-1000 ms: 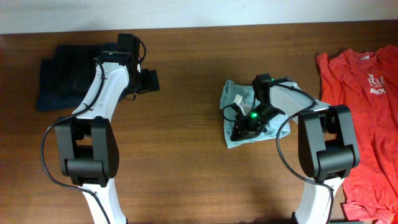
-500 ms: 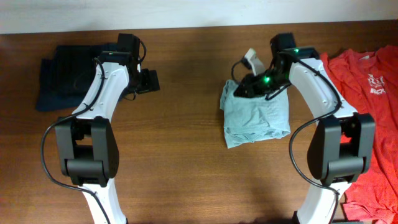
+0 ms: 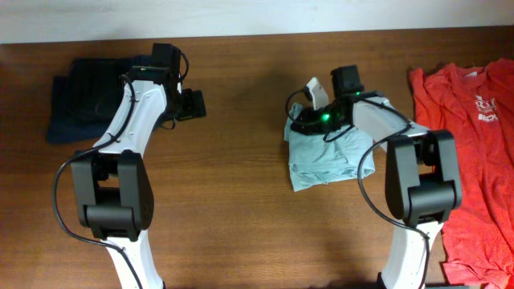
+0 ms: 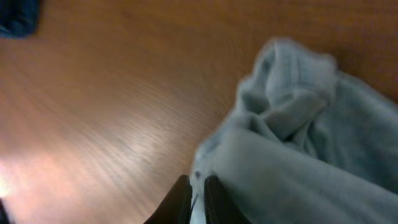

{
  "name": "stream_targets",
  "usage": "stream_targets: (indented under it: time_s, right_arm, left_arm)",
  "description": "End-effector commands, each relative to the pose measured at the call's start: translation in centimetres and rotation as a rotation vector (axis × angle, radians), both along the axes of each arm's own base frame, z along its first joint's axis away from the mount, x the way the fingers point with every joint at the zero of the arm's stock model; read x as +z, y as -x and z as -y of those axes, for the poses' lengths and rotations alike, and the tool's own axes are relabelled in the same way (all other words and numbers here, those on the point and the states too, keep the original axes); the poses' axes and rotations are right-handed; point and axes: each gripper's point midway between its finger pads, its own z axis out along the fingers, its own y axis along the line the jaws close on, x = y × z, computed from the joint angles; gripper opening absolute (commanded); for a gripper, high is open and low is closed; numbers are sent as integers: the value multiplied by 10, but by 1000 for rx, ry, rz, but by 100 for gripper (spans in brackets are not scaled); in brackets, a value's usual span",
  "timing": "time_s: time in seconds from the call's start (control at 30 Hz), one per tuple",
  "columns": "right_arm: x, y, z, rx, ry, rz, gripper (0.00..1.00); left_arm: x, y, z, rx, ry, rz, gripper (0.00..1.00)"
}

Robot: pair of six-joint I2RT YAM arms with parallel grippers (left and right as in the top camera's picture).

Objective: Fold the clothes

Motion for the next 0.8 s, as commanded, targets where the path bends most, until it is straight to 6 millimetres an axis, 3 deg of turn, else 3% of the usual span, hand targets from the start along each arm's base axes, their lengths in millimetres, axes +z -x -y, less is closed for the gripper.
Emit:
stream_targets:
  time_s: [0.0, 0.07, 0.13, 0.2, 0.33, 0.4, 0.57, 0.77]
  right_arm:
    - [-10, 5, -8, 3, 6, -12, 19]
    - [3, 2, -17, 25, -54, 13, 19]
    - [34, -5, -23, 49, -151, 44, 19]
    - [63, -12, -16, 43, -194, 72, 19]
    - [107, -22, 25, -49, -164, 109, 18]
    - [116, -22, 54, -118, -132, 103, 19]
    - [98, 2, 121, -212, -66, -9, 17]
    - [62, 22, 138, -203, -58, -82, 17]
  left_arm:
    - [14, -4, 1, -2, 7, 34, 99]
    - [14, -4, 1, -2, 7, 34, 99]
    - [14, -4, 1, -2, 7, 34, 99]
    - [14, -4, 1, -2, 7, 34, 99]
    - [14, -4, 1, -1, 7, 34, 99]
    - [14, -4, 1, -2, 7, 34, 99]
    - [14, -4, 1, -2, 7, 34, 99]
    - [14, -4, 1, -2, 7, 34, 99]
